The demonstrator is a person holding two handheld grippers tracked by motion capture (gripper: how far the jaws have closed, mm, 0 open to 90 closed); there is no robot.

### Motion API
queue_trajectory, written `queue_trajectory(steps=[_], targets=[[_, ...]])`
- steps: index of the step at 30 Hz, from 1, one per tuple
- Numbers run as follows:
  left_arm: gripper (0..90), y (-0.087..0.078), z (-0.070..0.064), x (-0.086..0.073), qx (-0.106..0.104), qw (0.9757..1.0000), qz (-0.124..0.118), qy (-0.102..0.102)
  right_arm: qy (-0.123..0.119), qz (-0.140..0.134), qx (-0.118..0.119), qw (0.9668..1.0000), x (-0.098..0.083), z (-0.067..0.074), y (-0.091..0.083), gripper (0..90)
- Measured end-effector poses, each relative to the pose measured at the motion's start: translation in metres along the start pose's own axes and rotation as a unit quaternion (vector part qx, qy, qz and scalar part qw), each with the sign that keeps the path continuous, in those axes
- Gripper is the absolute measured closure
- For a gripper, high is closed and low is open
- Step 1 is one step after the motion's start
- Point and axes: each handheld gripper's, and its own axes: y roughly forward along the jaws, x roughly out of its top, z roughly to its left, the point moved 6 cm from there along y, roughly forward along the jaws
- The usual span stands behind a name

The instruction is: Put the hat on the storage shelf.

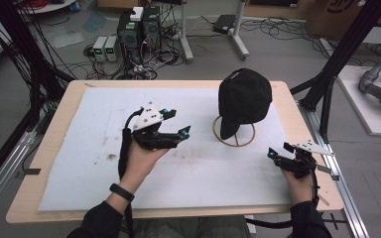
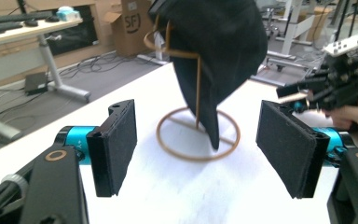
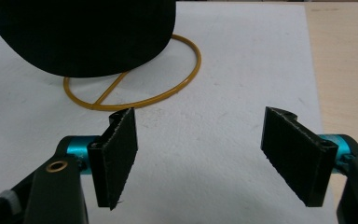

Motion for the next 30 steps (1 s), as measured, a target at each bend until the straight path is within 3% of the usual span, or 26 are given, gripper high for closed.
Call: queue_trajectory(steps=[3, 11, 17, 23, 30], targets=[[29.0, -0.018, 0.005, -0.015, 0.016, 0.9998, 0.006, 0.004, -0.013, 0.004, 0.002, 0.9999, 0.001, 0.005, 0.004, 26.8], [28.1, -0.055, 0.024, -0.060, 0.051, 0.9983, 0.019, -0.021, -0.039, 0.022, 0.006, 0.9990, 0.003, 0.015, 0.016, 26.8], [27.0, -0.075, 0.041, -0.096, 0.092, 0.9951, 0.022, -0.031, -0.021, 0.037, 0.007, 0.9991, 0.003, 0.012, 0.020, 26.7], [27.0, -0.085, 0.052, -0.108, 0.108, 0.9928, 0.021, -0.046, -0.005, 0.048, 0.011, 0.9988, 0.002, 0.010, 0.022, 26.6], [26.9, -0.087, 0.061, -0.120, 0.119, 0.9909, 0.037, -0.051, -0.023, 0.064, 0.012, 0.9976, 0.000, 0.013, 0.025, 26.6]])
